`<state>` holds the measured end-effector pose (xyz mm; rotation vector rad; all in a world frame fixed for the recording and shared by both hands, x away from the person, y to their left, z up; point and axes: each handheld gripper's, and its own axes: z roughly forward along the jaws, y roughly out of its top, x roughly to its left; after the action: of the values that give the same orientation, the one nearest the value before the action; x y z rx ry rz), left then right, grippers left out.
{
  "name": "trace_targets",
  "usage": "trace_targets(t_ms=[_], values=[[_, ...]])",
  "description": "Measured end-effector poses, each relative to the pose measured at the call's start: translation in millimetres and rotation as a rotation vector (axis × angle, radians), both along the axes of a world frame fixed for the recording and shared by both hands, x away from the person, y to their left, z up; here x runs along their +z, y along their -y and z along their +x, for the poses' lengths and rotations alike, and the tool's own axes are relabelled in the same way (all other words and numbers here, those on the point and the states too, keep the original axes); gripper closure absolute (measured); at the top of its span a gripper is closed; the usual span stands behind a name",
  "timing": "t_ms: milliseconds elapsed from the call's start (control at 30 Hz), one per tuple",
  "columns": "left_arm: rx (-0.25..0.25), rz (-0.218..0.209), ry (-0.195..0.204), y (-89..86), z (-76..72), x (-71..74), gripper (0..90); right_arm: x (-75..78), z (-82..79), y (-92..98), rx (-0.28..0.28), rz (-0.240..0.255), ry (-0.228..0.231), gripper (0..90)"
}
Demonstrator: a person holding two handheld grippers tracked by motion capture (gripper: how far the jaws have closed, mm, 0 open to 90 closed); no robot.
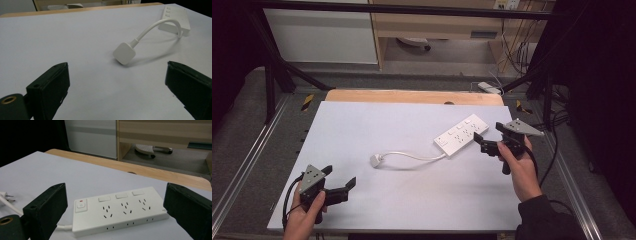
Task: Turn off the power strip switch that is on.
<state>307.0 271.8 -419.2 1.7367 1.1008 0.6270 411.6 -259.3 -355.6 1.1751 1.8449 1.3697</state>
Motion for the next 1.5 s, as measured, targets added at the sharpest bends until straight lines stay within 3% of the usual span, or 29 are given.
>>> trace_targets(t_ms=[400,867,1167,1500], values=[[-0.005,0.002,0.002,-0.4,-0.6,0.5,5.6,-14.7,-25.6,17.2,-0.019,0.009,0.016,4.9],[-0.006,0.002,0.002,-0.2,-0.8,0.7,5.6,-42.7,-49.9,28.9,-0.037,-0.001,-0.005,3.7],[-0.007,0.003,0.003,0.2,-1.1,0.5,5.6,-64.1,-57.8,24.7,-0.027,0.000,-0.026,3.5],[-0.013,0.011,0.002,0.9,-1.1,0.3,5.6,-85.4,-58.8,6.1,0.039,-0.023,-0.067,3.5]])
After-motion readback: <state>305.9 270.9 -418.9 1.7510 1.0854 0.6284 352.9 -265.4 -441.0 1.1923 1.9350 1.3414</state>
